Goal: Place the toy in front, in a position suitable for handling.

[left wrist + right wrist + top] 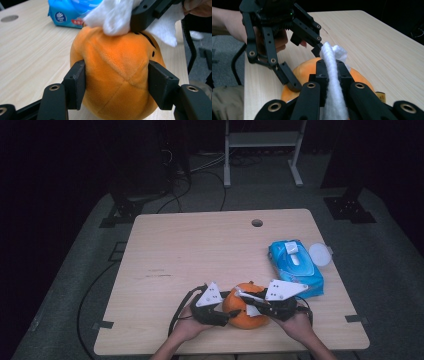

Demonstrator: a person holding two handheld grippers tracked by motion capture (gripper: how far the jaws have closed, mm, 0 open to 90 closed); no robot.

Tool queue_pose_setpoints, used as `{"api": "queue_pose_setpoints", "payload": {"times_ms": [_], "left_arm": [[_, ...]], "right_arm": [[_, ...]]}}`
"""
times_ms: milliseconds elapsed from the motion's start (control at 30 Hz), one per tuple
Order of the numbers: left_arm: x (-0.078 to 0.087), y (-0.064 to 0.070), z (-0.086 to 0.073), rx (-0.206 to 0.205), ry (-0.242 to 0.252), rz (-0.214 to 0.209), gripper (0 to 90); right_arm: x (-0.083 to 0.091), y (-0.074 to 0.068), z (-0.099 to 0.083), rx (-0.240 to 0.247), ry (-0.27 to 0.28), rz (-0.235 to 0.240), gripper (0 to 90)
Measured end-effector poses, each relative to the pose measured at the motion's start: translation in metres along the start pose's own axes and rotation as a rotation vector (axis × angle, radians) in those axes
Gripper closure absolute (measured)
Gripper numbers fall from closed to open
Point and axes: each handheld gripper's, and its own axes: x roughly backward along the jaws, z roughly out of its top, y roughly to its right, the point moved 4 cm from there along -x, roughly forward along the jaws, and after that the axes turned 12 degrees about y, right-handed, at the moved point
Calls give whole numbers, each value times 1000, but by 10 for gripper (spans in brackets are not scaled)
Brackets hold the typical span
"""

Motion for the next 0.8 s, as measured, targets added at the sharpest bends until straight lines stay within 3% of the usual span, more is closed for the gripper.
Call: {"api": "queue_pose_setpoints", "payload": {"times_ms": [167,233,267,333,433,567,667,733,800], "left_arm": [[5,-11,-5,92,4,-6,362],[5,-13,0,123,27,-23,269],[5,-13,3,123,48,-29,234],[6,-11,6,84,66,-12,238],[4,-9,3,17,45,24,347],[5,-17,0,88,33,47,424],[8,-27,-5,162,32,70,436],[11,-34,-9,217,36,74,440],[12,-36,-11,231,36,72,440]], "right_arm": [[10,18,-16,-25,-43,-66,828],[12,20,-19,-35,-45,-69,828],[12,20,-19,-32,-45,-71,828],[9,20,-19,-40,-40,-66,828],[2,18,-18,-35,-43,-64,827],[3,12,-15,-17,-31,-57,827],[3,-1,-12,7,-29,-13,827],[-1,-10,-12,38,-54,26,827],[-5,-15,-17,81,-90,32,827]]}}
